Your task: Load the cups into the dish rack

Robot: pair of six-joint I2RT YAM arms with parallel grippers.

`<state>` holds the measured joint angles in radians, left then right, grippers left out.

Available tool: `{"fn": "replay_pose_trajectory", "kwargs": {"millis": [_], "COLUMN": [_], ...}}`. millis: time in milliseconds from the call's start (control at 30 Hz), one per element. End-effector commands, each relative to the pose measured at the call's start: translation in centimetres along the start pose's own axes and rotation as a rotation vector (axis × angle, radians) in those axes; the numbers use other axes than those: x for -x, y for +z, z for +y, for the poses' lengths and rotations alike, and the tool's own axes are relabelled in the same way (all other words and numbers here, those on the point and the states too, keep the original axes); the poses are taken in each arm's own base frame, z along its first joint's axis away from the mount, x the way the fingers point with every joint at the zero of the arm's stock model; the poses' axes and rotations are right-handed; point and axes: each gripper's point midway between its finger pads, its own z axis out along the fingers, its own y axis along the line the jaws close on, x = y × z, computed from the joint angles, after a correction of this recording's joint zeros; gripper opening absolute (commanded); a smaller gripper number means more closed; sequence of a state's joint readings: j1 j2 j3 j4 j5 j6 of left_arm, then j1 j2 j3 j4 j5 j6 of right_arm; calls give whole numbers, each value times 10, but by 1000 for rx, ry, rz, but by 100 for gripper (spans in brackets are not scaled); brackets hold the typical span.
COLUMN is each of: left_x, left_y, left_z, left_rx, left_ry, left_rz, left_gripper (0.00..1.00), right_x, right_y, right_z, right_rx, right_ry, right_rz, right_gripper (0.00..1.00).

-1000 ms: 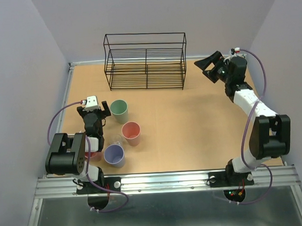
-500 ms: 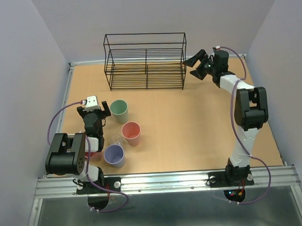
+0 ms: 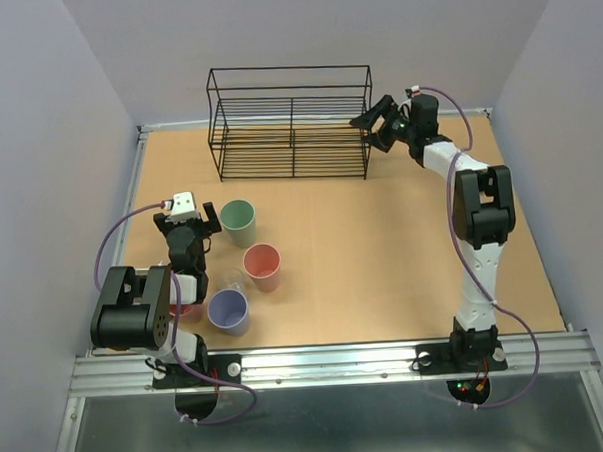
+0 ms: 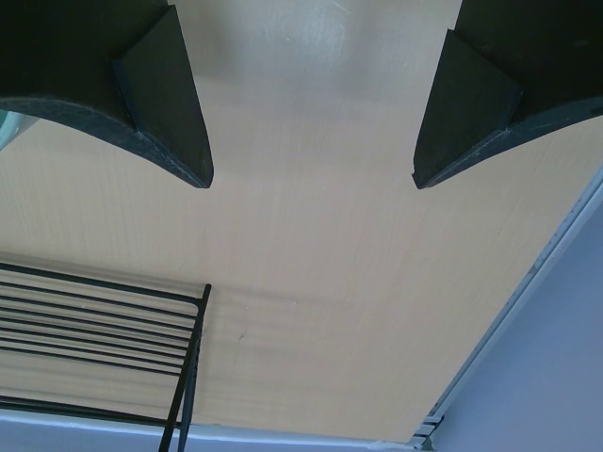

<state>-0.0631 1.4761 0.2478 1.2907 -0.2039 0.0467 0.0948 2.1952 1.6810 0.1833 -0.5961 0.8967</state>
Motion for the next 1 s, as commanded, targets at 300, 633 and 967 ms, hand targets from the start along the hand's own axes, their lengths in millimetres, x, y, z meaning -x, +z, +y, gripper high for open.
{"fn": "replay_pose_trajectory", "kwargs": {"millis": [300,633,967], "left_x": [67,68,68], "left_y": [0,0,0], "left_z": [3,3,3], "left_rx": [13,13,13], "left_ry": [-60,-61,-61], "left_rz": [-256,-259,-259], "left_gripper": [99,99,99], "right_x": [-18,-46,-87], "right_y": [13,-2,-41], "right_z": [14,15,10], "right_rx": [86,135,135], "right_ry": [-21,-62,-116], "right_rz": [84,190,267], "right_gripper": [41,1,0]}}
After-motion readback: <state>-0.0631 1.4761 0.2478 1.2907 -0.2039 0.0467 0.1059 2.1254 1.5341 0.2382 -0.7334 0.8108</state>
